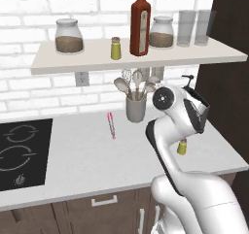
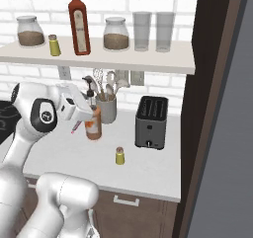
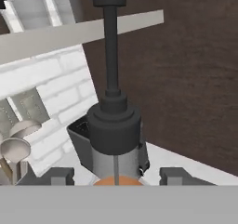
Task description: Put the shaker and condiment bottle from the counter next to their counterparts in the cabinet.
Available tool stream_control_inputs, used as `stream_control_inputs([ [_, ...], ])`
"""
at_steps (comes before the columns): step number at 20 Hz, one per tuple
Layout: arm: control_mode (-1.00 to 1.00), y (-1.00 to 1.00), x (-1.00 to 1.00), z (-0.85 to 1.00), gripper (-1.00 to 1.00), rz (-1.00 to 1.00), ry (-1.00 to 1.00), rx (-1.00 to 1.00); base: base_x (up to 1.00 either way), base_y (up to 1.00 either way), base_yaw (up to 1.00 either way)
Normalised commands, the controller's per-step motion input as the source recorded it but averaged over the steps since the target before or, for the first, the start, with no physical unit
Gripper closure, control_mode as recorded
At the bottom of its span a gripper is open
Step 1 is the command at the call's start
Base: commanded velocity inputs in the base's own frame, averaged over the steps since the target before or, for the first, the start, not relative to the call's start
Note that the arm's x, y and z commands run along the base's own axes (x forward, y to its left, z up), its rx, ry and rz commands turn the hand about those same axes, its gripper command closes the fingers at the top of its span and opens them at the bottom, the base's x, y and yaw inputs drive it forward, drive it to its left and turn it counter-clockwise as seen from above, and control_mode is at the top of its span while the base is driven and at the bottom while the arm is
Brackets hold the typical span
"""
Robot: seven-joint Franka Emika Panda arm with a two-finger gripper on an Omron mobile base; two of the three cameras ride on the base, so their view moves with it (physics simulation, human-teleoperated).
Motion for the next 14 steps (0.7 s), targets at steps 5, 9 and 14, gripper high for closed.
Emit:
stream_control_inputs([
  [5,-1.00,0.01,-0.60,0.00,1.00,0.11,-0.07,-0.03,0.00,0.00,0.00],
  [9,-1.00,0.00,-0.46,0.09,1.00,0.10,-0.07,-0.03,0.00,0.00,0.00],
  [14,-1.00,0.01,-0.22,0.42,1.00,0.09,-0.10,-0.05,0.00,0.00,0.00],
])
